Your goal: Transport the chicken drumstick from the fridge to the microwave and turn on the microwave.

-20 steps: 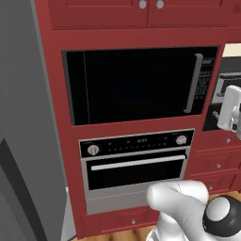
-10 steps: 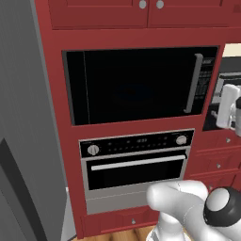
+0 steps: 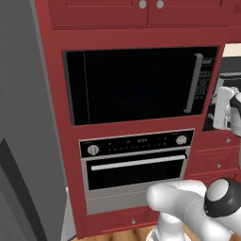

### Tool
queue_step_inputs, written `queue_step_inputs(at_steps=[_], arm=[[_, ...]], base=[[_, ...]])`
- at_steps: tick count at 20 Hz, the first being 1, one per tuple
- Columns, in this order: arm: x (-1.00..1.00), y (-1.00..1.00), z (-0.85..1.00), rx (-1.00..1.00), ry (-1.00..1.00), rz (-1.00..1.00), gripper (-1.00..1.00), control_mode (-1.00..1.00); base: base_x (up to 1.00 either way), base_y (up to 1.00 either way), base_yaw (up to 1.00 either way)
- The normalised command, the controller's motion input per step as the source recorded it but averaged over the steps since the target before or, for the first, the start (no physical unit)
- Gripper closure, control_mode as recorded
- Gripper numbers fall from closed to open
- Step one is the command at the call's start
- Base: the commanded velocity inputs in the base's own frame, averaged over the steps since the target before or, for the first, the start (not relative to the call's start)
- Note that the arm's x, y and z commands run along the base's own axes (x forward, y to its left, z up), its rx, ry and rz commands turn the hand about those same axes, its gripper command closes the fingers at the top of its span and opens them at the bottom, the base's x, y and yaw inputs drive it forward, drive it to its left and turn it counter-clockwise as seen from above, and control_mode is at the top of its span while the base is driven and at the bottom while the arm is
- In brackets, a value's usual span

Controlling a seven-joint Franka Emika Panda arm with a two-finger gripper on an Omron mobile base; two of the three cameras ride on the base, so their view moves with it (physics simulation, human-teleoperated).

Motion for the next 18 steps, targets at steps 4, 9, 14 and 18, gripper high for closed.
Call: queue_step_inputs(at_steps=[4,9,14,18], arm=[[0.13,0.00,-0.14,0.04,0.05,0.00,-1.00,-1.00],[0.12,-0.01,-0.13,0.05,0.04,0.00,-1.00,-1.00],[0.17,0.00,-0.14,0.05,0.04,0.00,-1.00,-1.00],[0.17,0.00,-0.12,0.05,0.03,0.00,-1.00,-1.00]], base=[[0.00,0.00,0.00],[0.00,0.00,0.00],[0.00,0.00,0.00],[0.00,0.00,0.00]])
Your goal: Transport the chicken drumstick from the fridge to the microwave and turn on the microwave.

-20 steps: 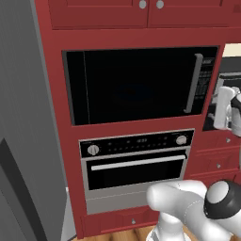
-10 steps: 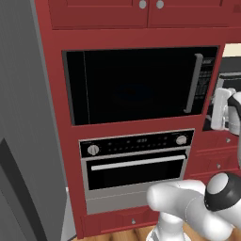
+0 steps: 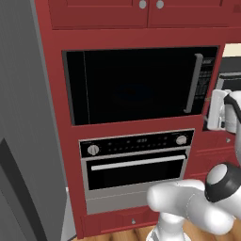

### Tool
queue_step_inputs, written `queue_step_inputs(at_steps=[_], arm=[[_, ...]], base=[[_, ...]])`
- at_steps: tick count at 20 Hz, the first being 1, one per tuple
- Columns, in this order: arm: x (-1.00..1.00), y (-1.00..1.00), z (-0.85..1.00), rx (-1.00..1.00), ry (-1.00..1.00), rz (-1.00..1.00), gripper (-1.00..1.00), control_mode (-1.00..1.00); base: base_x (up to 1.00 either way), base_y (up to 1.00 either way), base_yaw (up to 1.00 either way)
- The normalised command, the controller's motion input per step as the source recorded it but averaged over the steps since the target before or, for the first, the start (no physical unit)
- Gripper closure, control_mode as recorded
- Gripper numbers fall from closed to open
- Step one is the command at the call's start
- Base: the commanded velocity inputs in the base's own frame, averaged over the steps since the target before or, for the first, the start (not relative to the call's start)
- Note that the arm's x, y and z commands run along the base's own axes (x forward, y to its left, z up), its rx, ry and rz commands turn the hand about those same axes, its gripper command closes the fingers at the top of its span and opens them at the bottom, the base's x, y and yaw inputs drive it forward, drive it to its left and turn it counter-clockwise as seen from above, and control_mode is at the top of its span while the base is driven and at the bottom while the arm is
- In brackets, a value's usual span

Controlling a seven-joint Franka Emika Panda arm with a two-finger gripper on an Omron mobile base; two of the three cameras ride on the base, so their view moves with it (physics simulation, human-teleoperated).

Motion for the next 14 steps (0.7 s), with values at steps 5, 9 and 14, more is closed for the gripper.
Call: queue_step_inputs(at_steps=[5,9,14], arm=[[0.20,-0.02,-0.06,0.03,0.01,0.00,-1.00,-1.00],[0.17,-0.01,-0.02,0.02,0.00,0.00,-1.00,-1.00],[0.19,-0.01,-0.05,0.00,0.00,0.00,-1.00,-1.00]], base=[[0.00,0.00,0.00],[0.00,0.00,0.00],[0.00,0.00,0.00]])
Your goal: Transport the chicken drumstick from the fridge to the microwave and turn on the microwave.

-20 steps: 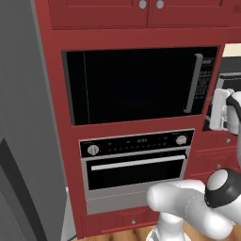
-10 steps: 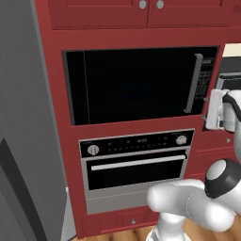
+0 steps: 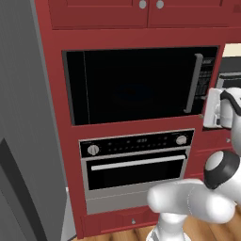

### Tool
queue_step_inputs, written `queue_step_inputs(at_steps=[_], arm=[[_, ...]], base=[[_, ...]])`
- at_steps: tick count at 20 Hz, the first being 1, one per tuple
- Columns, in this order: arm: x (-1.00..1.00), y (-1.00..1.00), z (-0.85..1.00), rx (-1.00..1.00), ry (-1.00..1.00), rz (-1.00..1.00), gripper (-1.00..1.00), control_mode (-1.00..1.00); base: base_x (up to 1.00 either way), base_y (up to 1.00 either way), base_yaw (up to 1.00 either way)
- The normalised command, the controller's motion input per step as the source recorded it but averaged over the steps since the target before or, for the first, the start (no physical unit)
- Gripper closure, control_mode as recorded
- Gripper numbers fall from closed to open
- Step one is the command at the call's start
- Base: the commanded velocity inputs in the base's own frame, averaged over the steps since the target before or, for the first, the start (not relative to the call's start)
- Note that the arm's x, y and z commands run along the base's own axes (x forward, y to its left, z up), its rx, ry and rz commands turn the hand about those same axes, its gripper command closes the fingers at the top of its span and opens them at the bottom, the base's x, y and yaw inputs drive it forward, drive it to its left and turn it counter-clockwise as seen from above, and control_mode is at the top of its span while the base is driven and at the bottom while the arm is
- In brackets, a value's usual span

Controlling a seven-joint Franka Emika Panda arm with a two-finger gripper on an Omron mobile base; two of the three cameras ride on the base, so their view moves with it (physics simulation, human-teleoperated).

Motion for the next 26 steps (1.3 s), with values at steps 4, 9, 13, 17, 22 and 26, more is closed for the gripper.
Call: queue_step_inputs(at_steps=[4,9,13,17,22,26], arm=[[0.20,-0.08,-0.08,0.00,0.00,0.00,-1.00,-1.00],[0.19,-0.02,-0.16,0.00,0.01,0.00,-1.00,-1.00],[0.21,-0.03,-0.17,0.01,0.02,0.00,-1.00,-1.00],[0.23,-0.05,-0.13,0.02,0.02,0.00,-1.00,-1.00],[0.15,-0.01,-0.21,0.01,0.01,0.00,-1.00,-1.00],[0.09,0.01,-0.28,0.00,0.00,0.00,-1.00,-1.00]], base=[[0.00,0.00,0.00],[0.00,0.00,0.00],[0.00,0.00,0.00],[0.00,0.00,0.00],[0.00,0.00,0.00],[0.00,0.00,0.00]])
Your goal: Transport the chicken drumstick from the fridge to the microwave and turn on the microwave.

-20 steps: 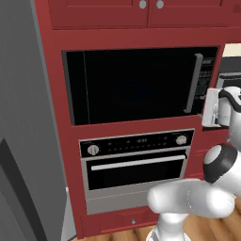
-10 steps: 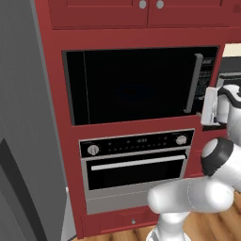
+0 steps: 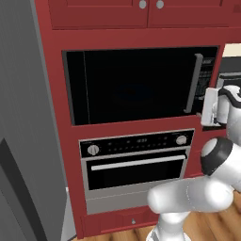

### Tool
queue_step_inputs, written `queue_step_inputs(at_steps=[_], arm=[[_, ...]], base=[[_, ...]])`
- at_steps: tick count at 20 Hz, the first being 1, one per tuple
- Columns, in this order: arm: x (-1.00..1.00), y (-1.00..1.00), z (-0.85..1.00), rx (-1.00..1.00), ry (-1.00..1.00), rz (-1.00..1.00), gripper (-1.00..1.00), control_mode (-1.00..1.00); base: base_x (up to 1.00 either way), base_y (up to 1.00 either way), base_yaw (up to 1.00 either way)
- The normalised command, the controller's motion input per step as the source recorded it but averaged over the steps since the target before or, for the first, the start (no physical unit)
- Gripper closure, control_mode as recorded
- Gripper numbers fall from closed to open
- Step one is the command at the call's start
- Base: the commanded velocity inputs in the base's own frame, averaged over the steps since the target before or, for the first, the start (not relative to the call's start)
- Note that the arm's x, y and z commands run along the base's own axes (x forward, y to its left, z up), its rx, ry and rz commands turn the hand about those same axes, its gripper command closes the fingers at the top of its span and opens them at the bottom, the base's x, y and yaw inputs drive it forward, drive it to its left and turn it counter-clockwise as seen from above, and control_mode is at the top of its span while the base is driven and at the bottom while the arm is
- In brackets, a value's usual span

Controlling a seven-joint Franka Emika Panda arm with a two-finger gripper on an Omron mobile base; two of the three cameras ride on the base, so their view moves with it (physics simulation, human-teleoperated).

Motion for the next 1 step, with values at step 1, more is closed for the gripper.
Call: queue_step_inputs(at_steps=[1], arm=[[0.06,0.06,-0.26,0.00,0.00,0.00,-1.00,-1.00]], base=[[0.00,0.00,0.00]])
